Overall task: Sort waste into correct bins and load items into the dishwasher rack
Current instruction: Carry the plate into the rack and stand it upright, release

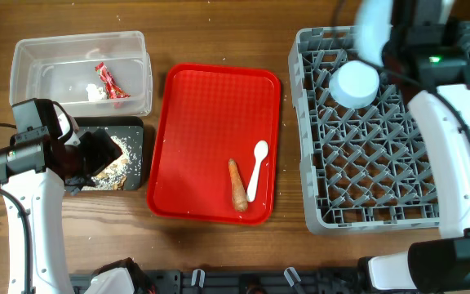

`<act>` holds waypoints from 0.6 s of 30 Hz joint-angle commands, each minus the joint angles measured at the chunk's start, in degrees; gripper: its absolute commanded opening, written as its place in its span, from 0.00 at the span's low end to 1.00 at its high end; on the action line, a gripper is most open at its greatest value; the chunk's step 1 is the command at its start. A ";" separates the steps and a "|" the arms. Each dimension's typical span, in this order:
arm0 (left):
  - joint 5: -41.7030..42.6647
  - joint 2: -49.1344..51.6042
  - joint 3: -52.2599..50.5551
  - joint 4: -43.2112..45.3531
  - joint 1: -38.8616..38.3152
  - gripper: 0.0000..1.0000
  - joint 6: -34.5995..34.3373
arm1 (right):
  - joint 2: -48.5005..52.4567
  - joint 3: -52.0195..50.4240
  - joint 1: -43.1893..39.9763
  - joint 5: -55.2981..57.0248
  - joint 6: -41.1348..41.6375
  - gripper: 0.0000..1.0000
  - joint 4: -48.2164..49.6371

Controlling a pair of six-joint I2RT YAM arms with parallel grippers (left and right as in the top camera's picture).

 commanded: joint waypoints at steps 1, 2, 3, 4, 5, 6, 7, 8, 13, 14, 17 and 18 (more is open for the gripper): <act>0.33 -0.68 0.74 0.15 0.33 0.86 -0.11 | -0.55 -4.15 -3.45 10.01 -0.02 0.04 0.35; 0.33 -0.68 0.74 0.15 0.33 0.86 -0.11 | -0.55 -5.27 -3.98 9.99 0.11 0.04 0.42; 0.33 -0.68 0.74 0.15 0.33 0.86 -0.11 | -0.50 -6.43 -4.35 10.01 0.48 0.04 0.48; 0.33 -0.68 0.74 0.15 0.33 0.86 -0.11 | -0.50 -7.58 -4.61 9.99 0.90 0.04 0.74; 0.33 -0.68 0.74 0.15 0.33 0.86 -0.11 | -0.50 -8.74 -4.72 9.97 0.94 0.04 1.25; 0.33 -0.68 0.74 0.15 0.33 0.86 -0.11 | -0.50 -9.86 -4.72 9.92 0.94 0.04 2.10; 0.33 -0.68 0.74 0.15 0.33 0.86 -0.11 | -0.46 -10.88 -4.70 9.60 0.83 0.04 3.02; 0.33 -0.68 0.74 0.15 0.33 0.86 -0.11 | -0.46 -11.80 -4.66 9.05 0.85 0.04 3.74; 0.33 -0.68 0.74 0.13 0.33 0.86 -0.11 | -0.46 -14.27 -4.50 2.36 1.01 0.04 4.63; 0.33 -0.68 0.74 0.15 0.33 0.86 -0.11 | -0.46 -14.38 -4.44 0.72 1.01 0.04 4.59; 0.35 -0.68 0.74 0.17 0.33 0.86 -0.11 | -0.46 -15.04 -4.04 -4.33 0.74 0.04 4.52; 0.35 -0.68 0.74 0.17 0.33 0.86 -0.11 | -0.37 -15.06 -3.89 -6.99 0.76 0.04 3.78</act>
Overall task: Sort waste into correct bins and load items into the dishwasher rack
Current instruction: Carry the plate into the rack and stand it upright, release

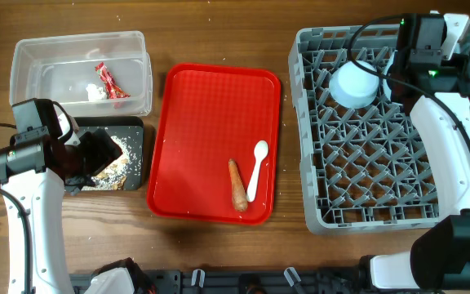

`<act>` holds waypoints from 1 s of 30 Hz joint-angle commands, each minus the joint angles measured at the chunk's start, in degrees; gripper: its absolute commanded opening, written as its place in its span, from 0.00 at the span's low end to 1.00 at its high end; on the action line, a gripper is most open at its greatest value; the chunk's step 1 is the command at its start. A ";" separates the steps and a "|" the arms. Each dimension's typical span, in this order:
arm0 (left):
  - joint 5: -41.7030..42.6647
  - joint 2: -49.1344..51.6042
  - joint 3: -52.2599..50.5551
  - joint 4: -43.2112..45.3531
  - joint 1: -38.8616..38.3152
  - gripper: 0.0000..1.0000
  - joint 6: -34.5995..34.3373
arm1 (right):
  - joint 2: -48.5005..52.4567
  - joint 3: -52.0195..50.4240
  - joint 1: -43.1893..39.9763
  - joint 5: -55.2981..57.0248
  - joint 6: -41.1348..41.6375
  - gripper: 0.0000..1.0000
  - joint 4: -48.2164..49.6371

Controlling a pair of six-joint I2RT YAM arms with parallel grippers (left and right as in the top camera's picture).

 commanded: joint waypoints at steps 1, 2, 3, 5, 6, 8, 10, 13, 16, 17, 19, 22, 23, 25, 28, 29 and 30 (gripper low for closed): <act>0.31 -0.68 0.74 0.15 0.33 0.86 -0.11 | -0.35 -0.79 0.83 -10.01 0.72 0.04 -1.03; 0.31 -0.68 0.74 0.15 0.33 0.86 -0.11 | -0.31 -0.79 0.90 -11.58 0.76 0.04 -1.36; 0.31 -0.68 0.74 0.15 0.33 0.86 -0.11 | -0.31 -0.79 0.94 -13.03 0.79 0.04 -1.60; 0.31 -0.68 0.74 0.15 0.33 0.86 -0.11 | -0.31 -0.79 0.94 -14.45 0.76 0.04 -2.10; 0.31 -0.68 0.74 0.15 0.33 0.86 -0.11 | -0.31 -0.79 0.94 -14.38 0.76 0.04 -2.54; 0.31 -0.68 0.74 0.15 0.33 0.86 -0.11 | -0.31 -0.79 0.94 -12.61 0.85 0.05 -3.80; 0.31 -0.68 0.74 0.15 0.33 0.86 -0.11 | -0.31 -0.79 0.94 -8.96 1.22 0.04 -5.16; 0.31 -0.68 0.74 0.13 0.33 0.86 -0.11 | -0.37 -0.79 0.94 -4.37 3.87 0.04 -9.09; 0.31 -0.68 0.74 0.17 0.33 0.86 -0.11 | -0.37 -0.79 0.92 -3.32 9.44 0.04 -15.87; 0.31 -0.68 0.74 0.17 0.33 0.86 -0.11 | -0.37 -0.79 0.92 -2.91 11.72 0.04 -18.01; 0.31 -0.68 0.74 0.17 0.33 0.86 -0.11 | -0.37 -0.79 0.94 -2.51 13.99 0.04 -21.97; 0.31 -0.68 0.74 0.20 0.33 0.86 -0.11 | -0.48 -0.76 0.94 -3.34 15.21 0.04 -27.82; 0.31 -0.68 0.74 0.24 0.33 0.86 -0.11 | -0.50 -0.76 0.94 -4.07 16.20 0.04 -29.64; 0.31 -0.68 0.74 0.55 0.33 0.86 -0.11 | -0.98 -0.76 0.94 -6.34 17.59 0.04 -31.78; 0.31 -0.68 0.74 0.57 0.33 0.86 -0.11 | -1.86 -0.72 0.94 -10.19 17.46 0.04 -32.17; 0.31 -0.68 0.74 0.57 0.33 0.86 -0.13 | -2.34 -0.70 0.94 -11.28 17.46 0.04 -32.20; 0.31 -0.68 0.74 0.57 0.33 0.86 -0.11 | -2.89 -0.70 0.94 -11.76 17.46 0.06 -32.17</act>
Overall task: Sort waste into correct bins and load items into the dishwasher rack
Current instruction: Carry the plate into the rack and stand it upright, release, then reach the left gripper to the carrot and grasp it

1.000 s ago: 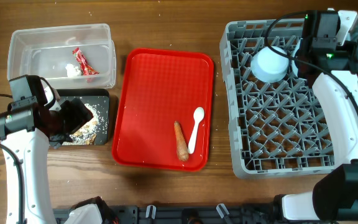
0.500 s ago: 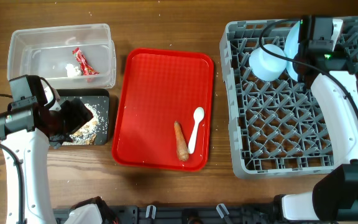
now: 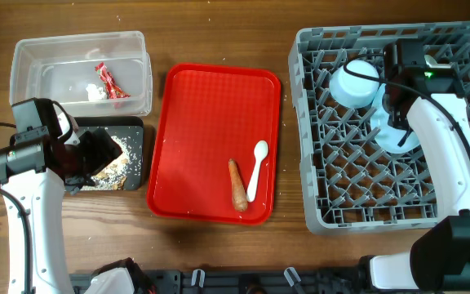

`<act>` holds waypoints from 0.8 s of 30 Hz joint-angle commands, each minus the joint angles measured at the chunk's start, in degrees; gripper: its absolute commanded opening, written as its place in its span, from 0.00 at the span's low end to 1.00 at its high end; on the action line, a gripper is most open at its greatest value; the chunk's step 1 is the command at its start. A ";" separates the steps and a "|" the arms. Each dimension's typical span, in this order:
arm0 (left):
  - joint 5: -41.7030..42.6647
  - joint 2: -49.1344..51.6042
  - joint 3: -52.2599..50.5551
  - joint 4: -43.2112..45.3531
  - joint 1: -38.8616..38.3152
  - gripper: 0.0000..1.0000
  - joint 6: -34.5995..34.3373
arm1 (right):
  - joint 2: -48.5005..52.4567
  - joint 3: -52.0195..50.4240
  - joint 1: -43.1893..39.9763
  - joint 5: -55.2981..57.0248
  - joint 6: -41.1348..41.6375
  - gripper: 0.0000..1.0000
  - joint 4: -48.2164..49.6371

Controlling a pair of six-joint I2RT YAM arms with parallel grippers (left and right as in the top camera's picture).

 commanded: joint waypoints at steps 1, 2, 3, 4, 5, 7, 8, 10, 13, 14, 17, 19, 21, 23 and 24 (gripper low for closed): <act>0.33 -0.68 0.74 0.13 0.33 0.86 -0.11 | -3.39 0.07 0.20 -4.66 1.44 0.09 -0.44; 0.39 -0.68 0.74 0.13 0.33 0.86 -0.11 | -4.35 0.22 0.20 -4.66 1.46 0.13 -0.13; 0.57 -0.68 0.74 0.13 0.33 0.87 -0.11 | -5.55 0.46 0.20 -4.66 1.42 0.24 0.17; 0.70 -0.68 0.74 0.13 0.33 0.87 -0.11 | -7.37 0.83 0.20 -4.70 1.40 0.40 0.57; 0.79 -0.68 0.74 0.15 0.31 0.89 -0.13 | -9.01 1.16 0.20 -5.16 1.20 0.53 1.11; 1.99 -0.68 0.74 0.24 0.31 0.90 -0.13 | -12.31 1.36 0.20 -8.13 -1.20 0.66 3.50; 3.04 -0.68 0.74 0.39 0.31 0.89 -0.13 | -13.70 1.36 0.17 -10.80 -4.07 0.66 4.59; 5.27 -0.68 0.74 0.72 0.20 0.87 -0.11 | -16.33 1.36 0.17 -16.90 -6.73 0.70 5.86; 6.16 -0.68 0.74 1.05 -1.77 0.85 -0.11 | -18.75 1.33 0.17 -30.97 -7.06 0.77 6.29; 6.16 -0.68 0.74 1.05 -4.07 0.85 -0.11 | -18.93 1.33 0.20 -42.86 -10.29 0.79 6.43; 6.16 -0.63 0.72 1.18 -9.40 0.86 -0.11 | -18.08 1.11 0.20 -56.74 -16.24 0.79 6.16; 6.16 -0.35 0.68 1.25 -14.36 0.88 -0.13 | -17.33 1.05 0.20 -57.99 -16.76 0.80 5.86; 5.90 0.50 0.68 1.25 -19.71 0.89 -1.70 | -16.46 1.05 0.20 -58.01 -16.79 0.81 5.35; 5.18 2.12 0.68 1.27 -24.65 0.90 -5.31 | -15.65 1.05 0.20 -57.99 -16.85 0.81 5.07; 5.05 3.02 0.68 1.33 -26.71 0.90 -6.64 | -15.30 1.05 0.20 -57.99 -16.83 0.81 4.94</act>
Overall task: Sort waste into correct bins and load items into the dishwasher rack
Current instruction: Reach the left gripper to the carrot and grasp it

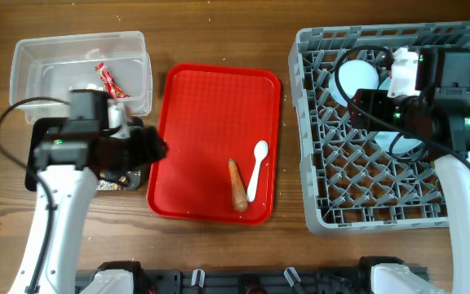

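An orange carrot (pixel 237 186) and a white spoon (pixel 256 167) lie side by side on the red tray (pixel 210 98), toward its right front. My left gripper (pixel 155 149) hovers at the tray's left edge, looks open and holds nothing. In the grey dishwasher rack (pixel 382 208) sit a white bowl (pixel 354 75) at the back and a pale plate (pixel 406 145) beside it. My right gripper (pixel 364 106) is over the rack between bowl and plate, apparently open, with nothing in it.
A clear plastic bin (pixel 47 57) at the back left holds a red wrapper (pixel 107 79). A black bin (pixel 37 135) with food scraps lies in front of it, mostly covered by my left arm. Bare wood surrounds the tray.
My left arm has swung right from over the black bin to the tray's left edge. My right arm has shifted, its gripper now left of the plate in the rack.
The left gripper stayed over the black bin while the right arm held a pale plate near the bowl at the rack's back. Then the plate lay in the rack under the right arm. Now the right gripper is off it and the left is at the tray.
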`<act>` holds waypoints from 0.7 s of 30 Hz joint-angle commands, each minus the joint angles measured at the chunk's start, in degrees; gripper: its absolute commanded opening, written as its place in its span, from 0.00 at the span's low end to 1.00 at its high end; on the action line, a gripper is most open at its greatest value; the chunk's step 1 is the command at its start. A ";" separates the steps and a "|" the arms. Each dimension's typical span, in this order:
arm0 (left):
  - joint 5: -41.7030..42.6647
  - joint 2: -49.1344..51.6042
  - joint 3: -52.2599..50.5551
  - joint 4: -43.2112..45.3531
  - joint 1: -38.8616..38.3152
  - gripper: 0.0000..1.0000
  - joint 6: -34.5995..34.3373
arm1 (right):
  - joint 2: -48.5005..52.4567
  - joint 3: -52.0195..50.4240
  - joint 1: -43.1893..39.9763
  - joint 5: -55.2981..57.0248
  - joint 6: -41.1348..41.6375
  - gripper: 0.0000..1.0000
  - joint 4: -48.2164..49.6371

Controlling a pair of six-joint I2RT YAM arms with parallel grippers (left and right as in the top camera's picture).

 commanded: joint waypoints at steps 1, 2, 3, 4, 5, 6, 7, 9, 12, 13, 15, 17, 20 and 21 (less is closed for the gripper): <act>-0.11 3.67 0.63 0.55 -9.01 0.91 -6.75 | 1.97 0.81 0.20 -5.07 -1.99 0.81 -0.46; -0.11 4.61 0.61 0.81 -10.62 0.91 -7.82 | 2.29 0.81 0.20 -5.09 -1.95 0.81 -0.48; -0.09 6.32 0.57 1.53 -13.27 0.91 -9.46 | 2.62 0.81 0.20 -5.09 -1.92 0.81 -0.46; -0.11 7.85 0.57 2.21 -15.34 0.91 -10.73 | 2.89 0.81 0.20 -5.07 -1.92 0.81 -0.48; -0.11 9.55 0.57 3.04 -17.59 0.91 -12.04 | 3.15 0.81 0.20 -5.09 -1.90 0.82 -0.50; -0.11 11.47 0.57 4.09 -20.06 0.91 -13.70 | 3.45 0.81 0.20 -5.09 -1.79 0.82 -0.50; -0.11 14.53 0.57 5.97 -23.30 0.92 -15.63 | 3.96 0.79 0.20 -5.09 -1.77 0.82 -0.50; -0.13 18.29 0.57 8.37 -26.84 0.92 -18.01 | 4.28 0.81 0.20 -5.09 -1.75 0.82 -0.61; -0.11 22.95 0.57 11.80 -30.75 0.91 -21.57 | 4.46 0.79 0.20 -5.07 -1.73 0.81 -0.72; -0.22 24.92 0.57 13.22 -32.17 0.91 -22.93 | 4.46 0.79 0.20 -5.09 -1.73 0.82 -0.74; -0.57 27.76 0.57 15.30 -33.86 0.89 -25.75 | 4.46 0.79 0.20 -5.07 -1.75 0.82 -0.90; -0.98 30.14 0.57 16.79 -35.15 0.89 -27.17 | 4.46 0.79 0.20 -5.09 -1.73 0.82 -0.98; -1.53 32.06 0.57 17.53 -36.04 0.78 -27.34 | 4.46 0.79 0.20 -5.09 -1.73 0.81 -1.29; -1.92 32.44 0.57 17.59 -36.17 0.74 -27.34 | 4.46 0.79 0.20 -5.09 -1.73 0.81 -1.31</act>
